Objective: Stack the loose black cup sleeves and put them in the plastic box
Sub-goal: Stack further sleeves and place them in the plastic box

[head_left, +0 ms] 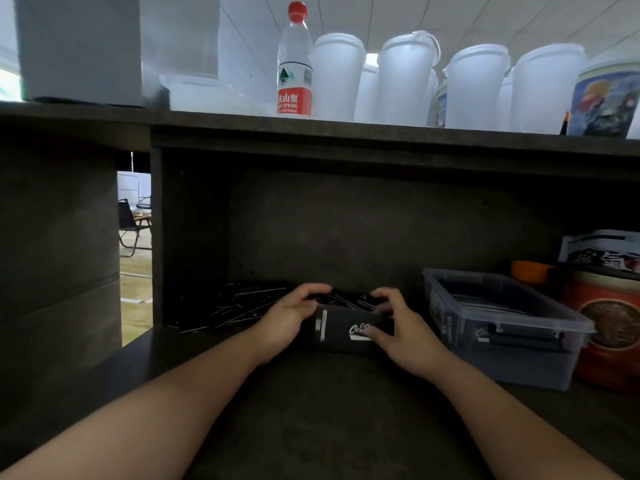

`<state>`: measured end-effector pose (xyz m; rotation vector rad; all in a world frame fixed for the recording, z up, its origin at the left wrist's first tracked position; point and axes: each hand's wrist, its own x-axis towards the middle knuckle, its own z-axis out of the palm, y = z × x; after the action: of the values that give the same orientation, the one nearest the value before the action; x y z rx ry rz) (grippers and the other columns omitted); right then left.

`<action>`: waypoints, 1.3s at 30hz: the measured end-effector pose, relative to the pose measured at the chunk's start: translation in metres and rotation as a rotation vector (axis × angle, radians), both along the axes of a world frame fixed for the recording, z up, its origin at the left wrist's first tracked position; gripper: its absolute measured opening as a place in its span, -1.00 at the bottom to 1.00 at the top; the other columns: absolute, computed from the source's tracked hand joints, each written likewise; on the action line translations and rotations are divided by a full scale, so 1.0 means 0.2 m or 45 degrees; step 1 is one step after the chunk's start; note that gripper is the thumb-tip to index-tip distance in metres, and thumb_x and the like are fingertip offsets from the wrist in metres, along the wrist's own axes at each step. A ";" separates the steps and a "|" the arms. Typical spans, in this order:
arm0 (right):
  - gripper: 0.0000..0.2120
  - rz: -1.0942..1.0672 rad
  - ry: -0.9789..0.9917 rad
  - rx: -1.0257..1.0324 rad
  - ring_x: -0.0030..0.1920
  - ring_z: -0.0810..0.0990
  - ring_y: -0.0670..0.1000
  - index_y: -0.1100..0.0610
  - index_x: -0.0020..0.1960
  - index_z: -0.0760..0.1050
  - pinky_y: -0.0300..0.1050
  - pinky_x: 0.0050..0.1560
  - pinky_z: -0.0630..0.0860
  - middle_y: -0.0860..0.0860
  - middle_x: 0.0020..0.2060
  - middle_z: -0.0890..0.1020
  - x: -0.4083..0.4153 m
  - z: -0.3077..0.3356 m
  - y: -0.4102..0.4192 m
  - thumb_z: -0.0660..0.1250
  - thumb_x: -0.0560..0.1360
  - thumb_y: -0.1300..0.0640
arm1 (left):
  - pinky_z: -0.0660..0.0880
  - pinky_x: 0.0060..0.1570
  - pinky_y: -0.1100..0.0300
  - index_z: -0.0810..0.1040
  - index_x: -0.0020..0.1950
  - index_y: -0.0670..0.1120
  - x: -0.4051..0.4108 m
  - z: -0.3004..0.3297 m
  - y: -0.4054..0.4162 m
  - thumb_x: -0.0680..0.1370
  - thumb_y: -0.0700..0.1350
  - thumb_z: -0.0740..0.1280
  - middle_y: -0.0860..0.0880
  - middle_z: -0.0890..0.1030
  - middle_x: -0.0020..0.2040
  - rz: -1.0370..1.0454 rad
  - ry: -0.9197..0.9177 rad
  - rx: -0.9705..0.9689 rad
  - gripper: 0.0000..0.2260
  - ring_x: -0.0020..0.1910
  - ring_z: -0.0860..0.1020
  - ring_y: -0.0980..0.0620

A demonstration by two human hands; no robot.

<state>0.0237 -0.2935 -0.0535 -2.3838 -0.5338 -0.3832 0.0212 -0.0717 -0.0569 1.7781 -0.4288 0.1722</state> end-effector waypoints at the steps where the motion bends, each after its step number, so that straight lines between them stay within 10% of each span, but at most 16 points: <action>1: -0.62 0.019 -0.013 -0.028 0.14 0.49 -0.15 -0.13 0.28 0.35 -0.24 0.15 0.39 -0.16 0.10 0.52 0.01 0.00 0.00 0.38 0.53 0.08 | 0.51 -0.06 0.34 0.46 0.27 0.02 0.01 0.01 0.01 0.69 -0.11 0.05 -0.07 0.64 0.07 0.040 0.015 -0.062 -0.75 0.06 0.60 0.01; 6: -0.91 0.043 -0.081 -0.063 -0.01 0.57 -0.21 -0.11 -0.02 0.56 -0.25 0.01 0.46 -0.18 -0.07 0.63 0.01 0.00 0.00 0.40 0.51 0.07 | 0.44 0.09 0.07 0.45 0.28 -0.07 0.10 0.00 0.27 0.62 0.10 0.16 -0.06 0.57 0.14 1.147 -0.410 0.931 -0.66 0.12 0.52 -0.06; 13: -0.94 0.021 -0.056 -0.042 -0.09 0.57 -0.18 0.00 -0.13 0.57 -0.27 -0.10 0.46 -0.13 -0.15 0.63 0.03 -0.01 0.01 0.42 0.49 0.04 | 0.13 0.41 -0.07 0.20 0.54 -0.11 0.18 -0.07 0.39 0.61 0.29 -0.12 -0.20 0.16 0.54 1.203 0.493 1.330 -0.35 0.50 0.12 -0.17; 21: -0.91 0.046 -0.029 -0.042 -0.11 0.56 -0.21 0.00 -0.14 0.56 -0.35 -0.19 0.39 -0.13 -0.17 0.62 0.04 -0.01 0.02 0.41 0.50 0.00 | 0.50 0.11 0.02 0.49 0.21 -0.10 0.17 -0.05 0.33 0.61 0.09 0.24 -0.17 0.57 0.17 1.054 0.104 1.033 -0.69 0.16 0.53 -0.16; 26: -0.88 0.077 -0.022 -0.045 -0.09 0.53 -0.18 -0.03 -0.17 0.51 -0.32 -0.18 0.36 -0.11 -0.14 0.58 0.03 -0.01 0.03 0.37 0.53 0.00 | 0.41 0.19 -0.08 0.26 0.38 -0.04 0.15 -0.07 0.31 0.49 -0.02 0.44 -0.16 0.49 0.26 1.179 0.012 0.884 -0.45 0.24 0.47 -0.18; 32: -0.95 0.070 -0.054 -0.069 -0.02 0.53 -0.09 -0.04 -0.11 0.54 -0.21 -0.07 0.36 -0.05 -0.06 0.57 0.04 -0.02 0.01 0.38 0.52 0.04 | 0.48 0.10 0.05 0.25 0.44 0.00 0.16 -0.05 0.32 0.55 -0.24 0.32 -0.04 0.57 0.07 1.128 -0.458 0.408 -0.50 0.10 0.53 -0.03; 39: -0.70 0.031 0.026 0.010 0.10 0.52 -0.09 -0.01 0.17 0.41 -0.21 0.08 0.43 -0.12 0.05 0.55 0.04 -0.01 0.02 0.41 0.50 0.07 | 0.50 -0.07 0.34 0.62 -0.01 0.01 0.15 0.01 0.32 0.56 -0.17 0.36 0.08 0.65 -0.08 0.669 -0.498 -0.062 -0.90 -0.05 0.61 0.12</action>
<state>0.0316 -0.2896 -0.0554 -2.3691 -0.5503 -0.3496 0.0517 -0.0074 -0.0555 1.7777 -0.2186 0.9027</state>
